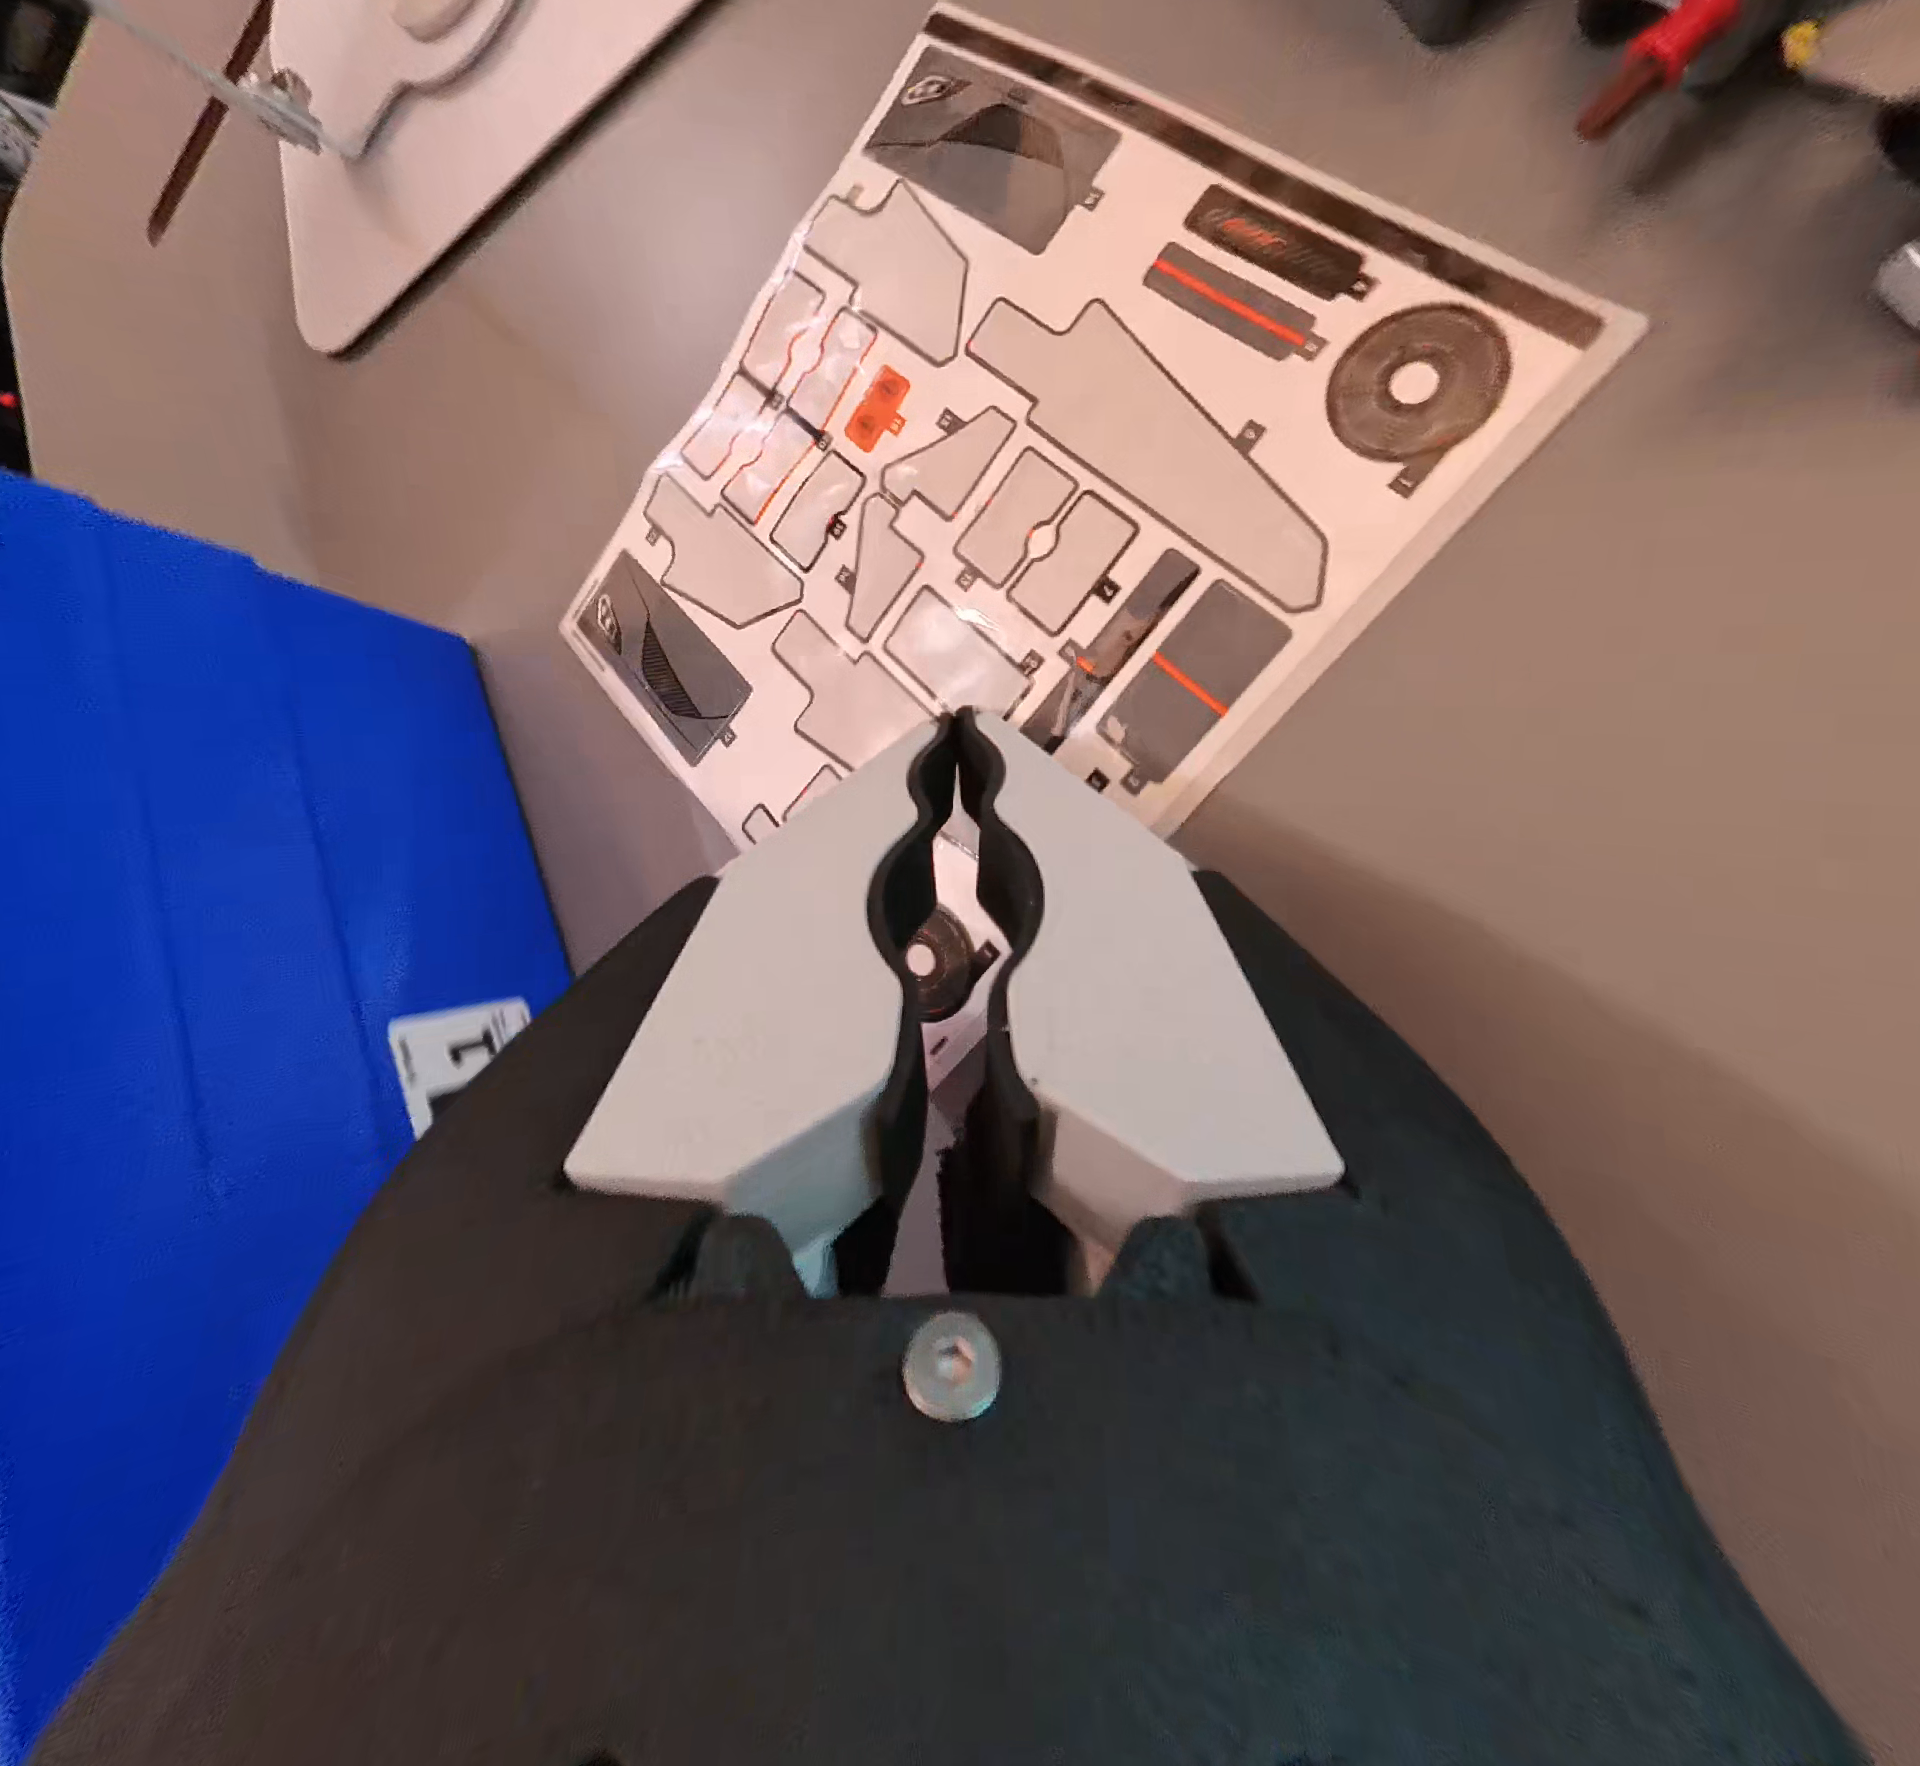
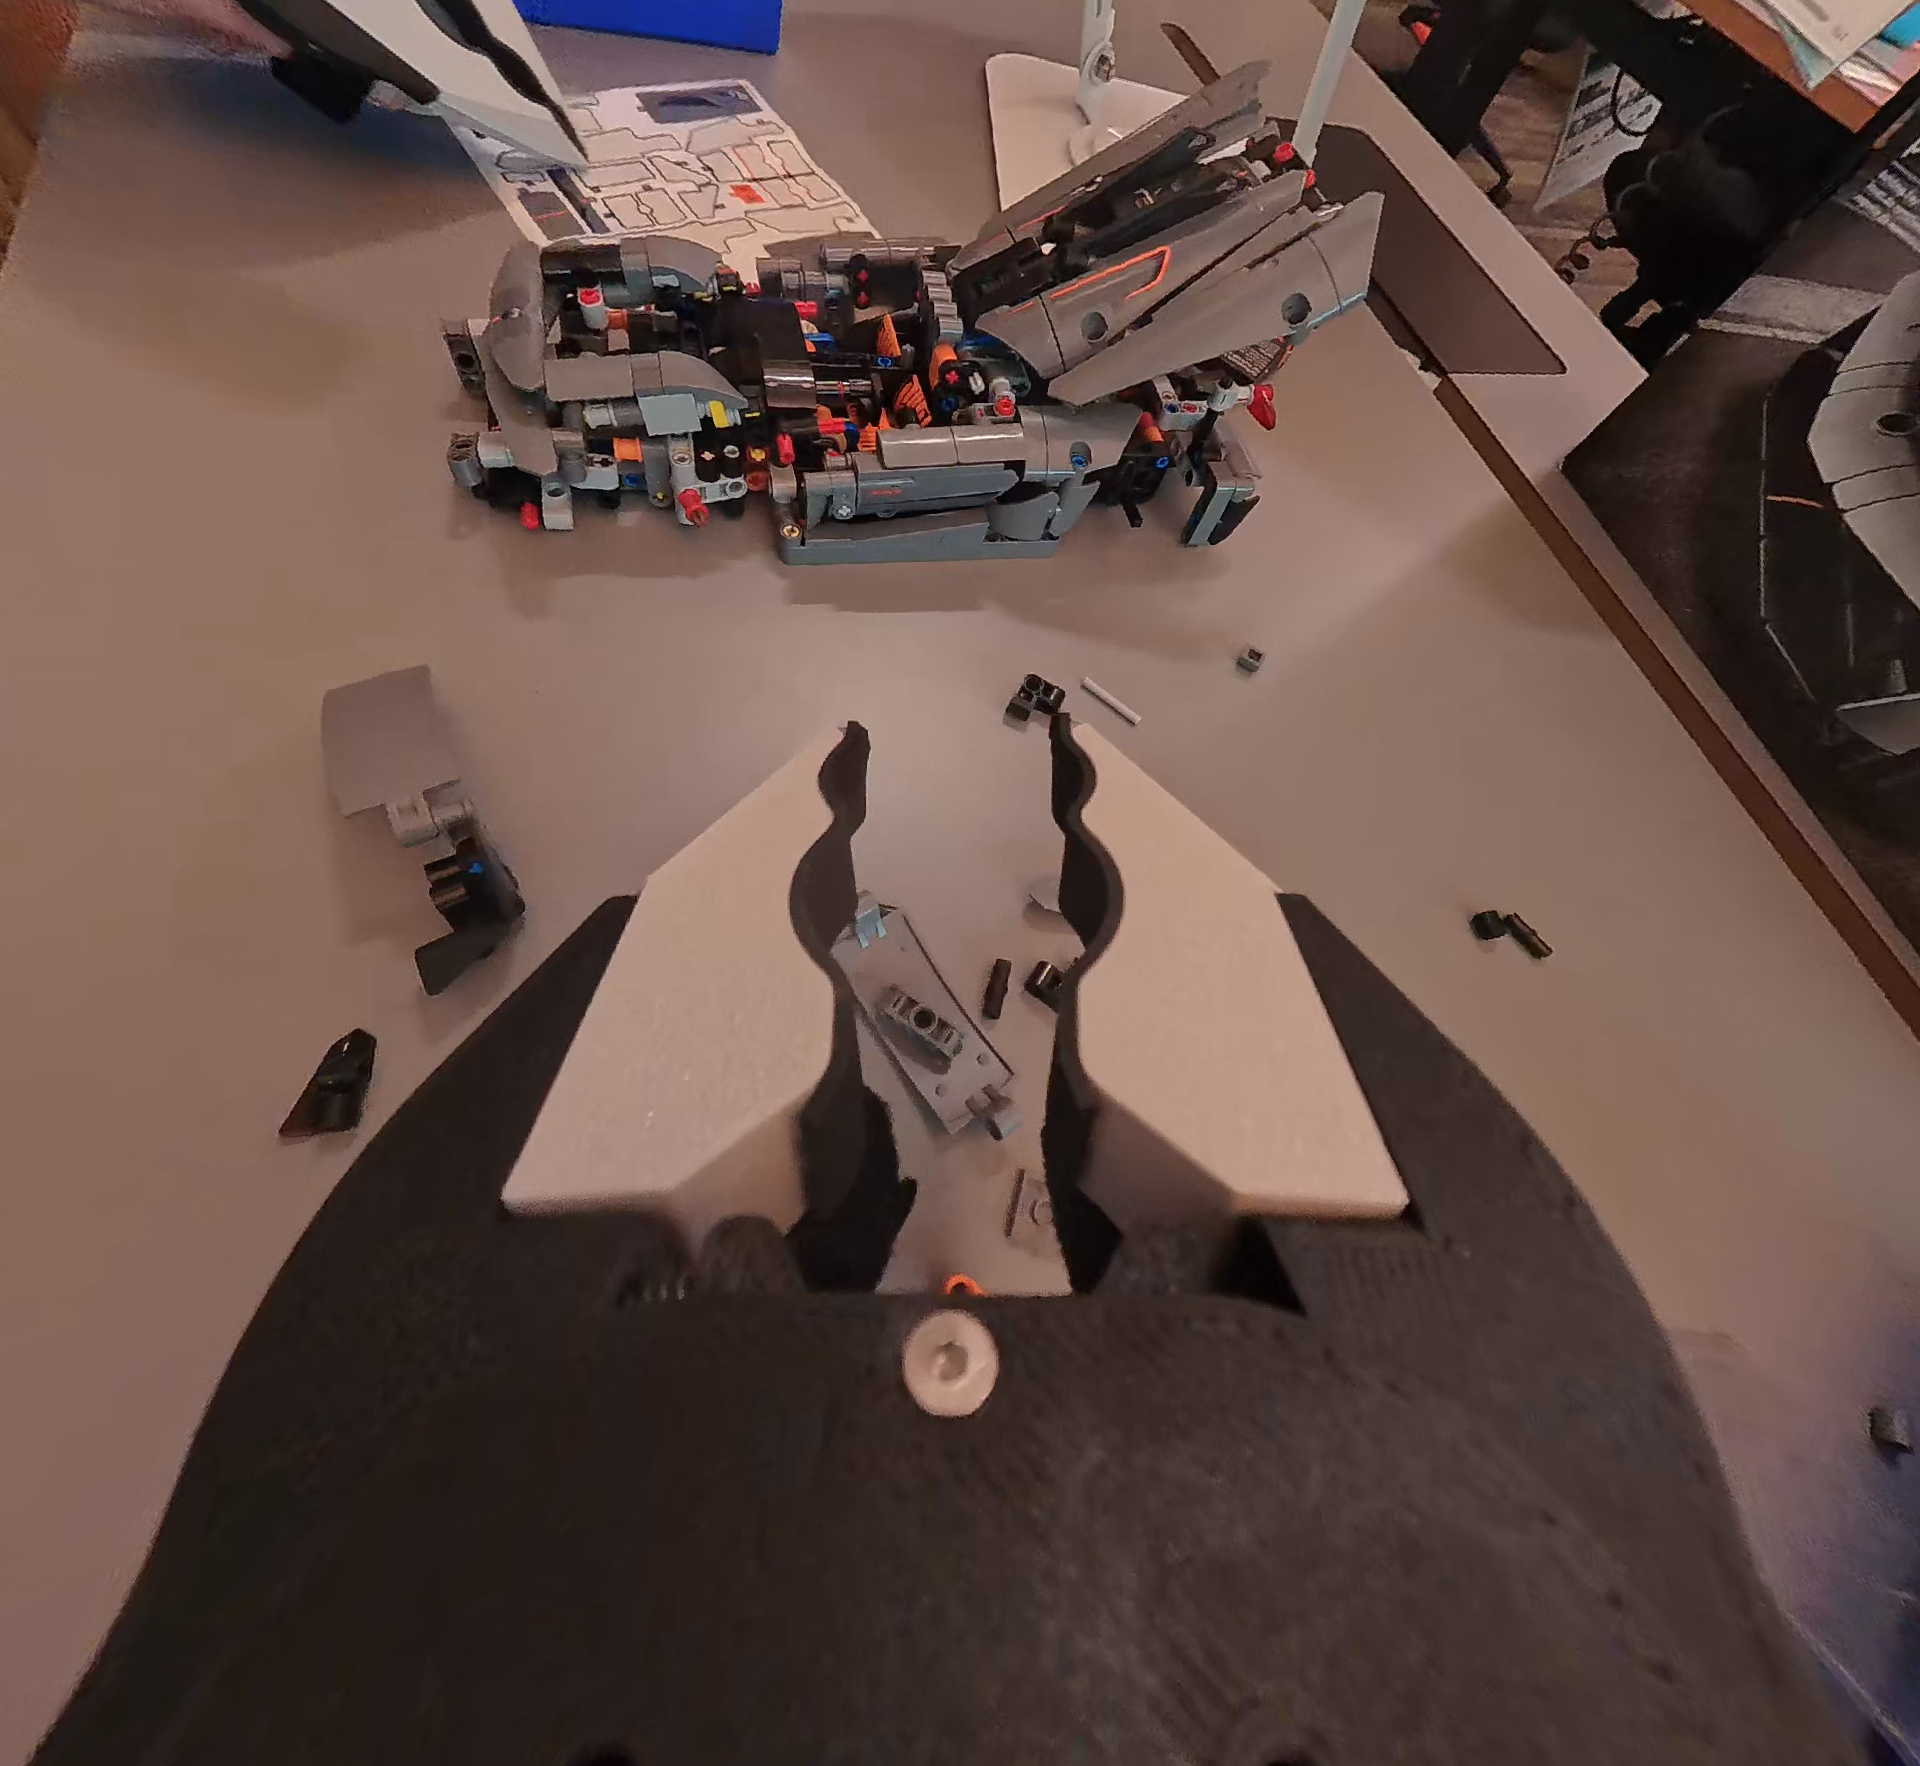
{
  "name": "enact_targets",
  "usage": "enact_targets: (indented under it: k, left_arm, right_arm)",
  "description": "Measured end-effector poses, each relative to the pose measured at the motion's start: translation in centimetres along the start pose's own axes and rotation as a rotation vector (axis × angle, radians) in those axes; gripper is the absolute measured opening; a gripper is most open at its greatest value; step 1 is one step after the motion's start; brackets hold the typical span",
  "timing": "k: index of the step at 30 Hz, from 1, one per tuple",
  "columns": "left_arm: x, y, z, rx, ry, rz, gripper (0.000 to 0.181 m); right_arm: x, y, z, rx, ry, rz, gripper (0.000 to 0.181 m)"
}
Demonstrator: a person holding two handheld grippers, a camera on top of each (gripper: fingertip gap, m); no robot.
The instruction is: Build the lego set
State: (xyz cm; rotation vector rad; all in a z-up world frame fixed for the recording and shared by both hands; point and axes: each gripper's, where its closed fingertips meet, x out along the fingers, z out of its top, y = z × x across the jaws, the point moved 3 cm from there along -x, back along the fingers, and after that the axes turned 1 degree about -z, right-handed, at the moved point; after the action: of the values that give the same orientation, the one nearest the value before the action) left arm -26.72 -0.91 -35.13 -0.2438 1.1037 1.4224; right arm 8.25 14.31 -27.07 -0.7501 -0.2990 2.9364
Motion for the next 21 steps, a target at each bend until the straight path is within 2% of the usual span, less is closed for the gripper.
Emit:
enact_targets:
  k: [6,9,11,14,16,21]
  left_arm:
    - [-2.1,-0.7,-2.2,-0.024,0.019,-0.014,0.000]
    - [-2.7,-1.0,-2.6,-0.071,0.022,-0.090,0.000]
    - [-3.3,-0.3,-2.3,-0.098,-0.021,-0.078,0.000]
    - [-3.2,0.4,-1.9,-0.142,-0.063,-0.097,0.016]
    - [-2.4,0.0,-2.7,-0.154,-0.013,-0.146,0.019]
    - [-3.3,-1.3,-3.2,-0.174,0.010,-0.242,0.005]
  right_arm:
    - [0.2,0.6,0.3,-0.014,0.003,0.022,0.034]
    - [0.3,0.6,0.1,-0.010,0.009,0.024,0.034]
    - [0.2,0.6,0.2,-0.008,0.002,0.021,0.034]
    - [-0.1,0.5,0.4,0.001,-0.016,0.025,0.034]
    - [-0.1,0.5,0.5,0.002,-0.019,0.028,0.034]
    - [-0.2,0.4,0.4,0.021,-0.023,0.033,0.035]
